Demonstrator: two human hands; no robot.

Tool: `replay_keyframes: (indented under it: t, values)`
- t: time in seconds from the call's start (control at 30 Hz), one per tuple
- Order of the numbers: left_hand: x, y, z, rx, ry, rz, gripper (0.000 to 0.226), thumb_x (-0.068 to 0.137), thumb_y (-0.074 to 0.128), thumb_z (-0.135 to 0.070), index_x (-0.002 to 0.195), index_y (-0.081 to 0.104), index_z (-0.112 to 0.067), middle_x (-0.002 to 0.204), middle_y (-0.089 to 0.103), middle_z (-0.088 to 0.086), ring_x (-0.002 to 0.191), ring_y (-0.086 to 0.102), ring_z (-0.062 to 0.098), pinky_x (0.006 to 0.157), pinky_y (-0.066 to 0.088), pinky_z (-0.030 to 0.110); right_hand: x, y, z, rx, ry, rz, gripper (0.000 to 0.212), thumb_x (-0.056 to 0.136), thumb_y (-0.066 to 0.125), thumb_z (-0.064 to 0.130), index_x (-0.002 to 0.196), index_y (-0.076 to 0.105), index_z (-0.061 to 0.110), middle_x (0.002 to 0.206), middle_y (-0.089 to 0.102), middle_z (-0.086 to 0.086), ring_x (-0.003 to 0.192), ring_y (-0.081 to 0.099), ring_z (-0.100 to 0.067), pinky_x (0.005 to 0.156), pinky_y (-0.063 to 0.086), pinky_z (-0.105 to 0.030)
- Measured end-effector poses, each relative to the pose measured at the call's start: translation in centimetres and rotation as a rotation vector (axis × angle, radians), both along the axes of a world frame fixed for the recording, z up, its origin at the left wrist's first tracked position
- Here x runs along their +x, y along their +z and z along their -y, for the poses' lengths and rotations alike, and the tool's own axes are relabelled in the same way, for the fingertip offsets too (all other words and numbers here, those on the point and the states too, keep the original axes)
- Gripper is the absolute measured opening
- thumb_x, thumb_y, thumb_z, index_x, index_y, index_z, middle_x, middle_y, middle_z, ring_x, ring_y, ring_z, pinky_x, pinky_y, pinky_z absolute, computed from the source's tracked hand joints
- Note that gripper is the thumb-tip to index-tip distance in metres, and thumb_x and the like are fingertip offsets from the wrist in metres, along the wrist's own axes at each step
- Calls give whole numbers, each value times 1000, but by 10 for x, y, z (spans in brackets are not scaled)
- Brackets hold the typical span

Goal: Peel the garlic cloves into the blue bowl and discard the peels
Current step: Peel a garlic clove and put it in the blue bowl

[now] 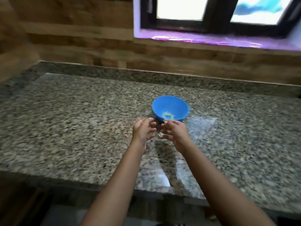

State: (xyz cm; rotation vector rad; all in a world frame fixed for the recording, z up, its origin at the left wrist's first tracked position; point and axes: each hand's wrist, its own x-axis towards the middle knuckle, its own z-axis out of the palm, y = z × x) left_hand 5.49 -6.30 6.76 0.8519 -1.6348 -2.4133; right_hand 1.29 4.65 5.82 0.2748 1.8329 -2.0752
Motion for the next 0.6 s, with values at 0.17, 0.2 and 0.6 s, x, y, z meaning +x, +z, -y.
replay_keyframes:
  t: [0.17,0.2,0.6]
  values:
    - [-26,-15,-40,-20,-39,91,10,92,52,-19,88,59,-13,78,62,0,61,54,13,51,42,22,-43,-35,-68,484,-14,-168,16,86,61,9,101,65,3,80,64,-3,70,61,-18,60,52,-28]
    - [-27,-18,-44,-22,-38,106,9,93,52,-19,90,59,-13,77,62,0,60,54,12,49,41,21,-48,-40,-76,573,17,-206,19,85,62,10,103,66,4,85,66,-4,75,62,-19,66,53,-31]
    - [-42,-37,-30,-28,-13,114,7,92,53,-15,90,57,-10,78,61,4,58,53,15,50,43,25,-48,-44,-72,804,34,-457,14,92,54,14,97,65,7,96,55,-5,91,53,-17,74,38,-21]
